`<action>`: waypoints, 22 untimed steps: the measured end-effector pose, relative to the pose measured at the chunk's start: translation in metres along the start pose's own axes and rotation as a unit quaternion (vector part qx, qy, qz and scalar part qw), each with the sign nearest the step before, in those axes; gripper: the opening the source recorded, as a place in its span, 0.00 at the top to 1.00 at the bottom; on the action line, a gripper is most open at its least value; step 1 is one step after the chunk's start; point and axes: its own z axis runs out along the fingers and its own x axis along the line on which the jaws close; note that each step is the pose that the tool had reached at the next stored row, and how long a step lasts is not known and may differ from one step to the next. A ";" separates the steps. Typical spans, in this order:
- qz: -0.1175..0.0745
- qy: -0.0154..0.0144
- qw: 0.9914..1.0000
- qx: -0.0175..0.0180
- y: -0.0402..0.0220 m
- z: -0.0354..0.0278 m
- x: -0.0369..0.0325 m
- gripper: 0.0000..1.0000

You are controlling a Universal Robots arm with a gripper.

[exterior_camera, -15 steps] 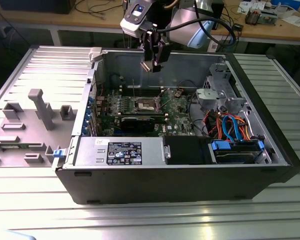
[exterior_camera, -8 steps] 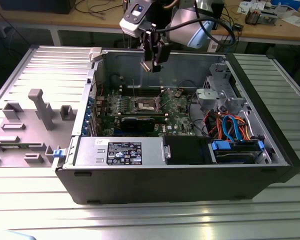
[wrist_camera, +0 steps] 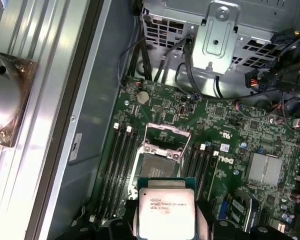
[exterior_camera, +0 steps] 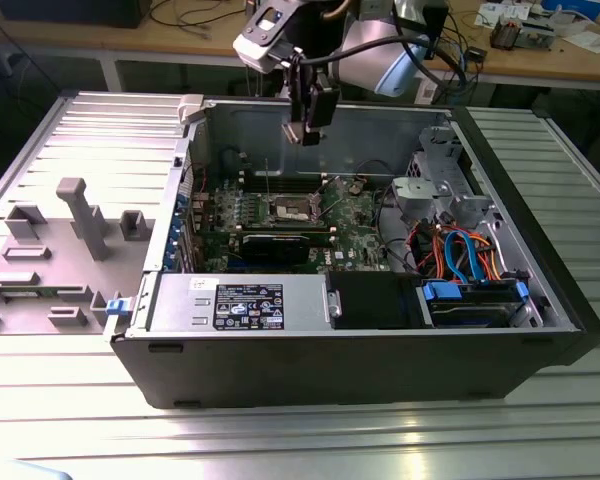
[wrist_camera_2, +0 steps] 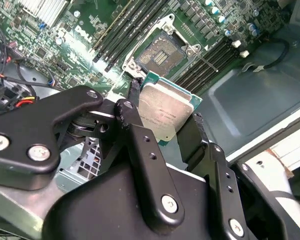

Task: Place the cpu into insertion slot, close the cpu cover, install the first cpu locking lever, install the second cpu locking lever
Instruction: 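Place the cpu into insertion slot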

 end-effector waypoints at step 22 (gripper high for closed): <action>0.079 -0.001 0.997 0.001 -0.0010 0.0108 0.0001 0.45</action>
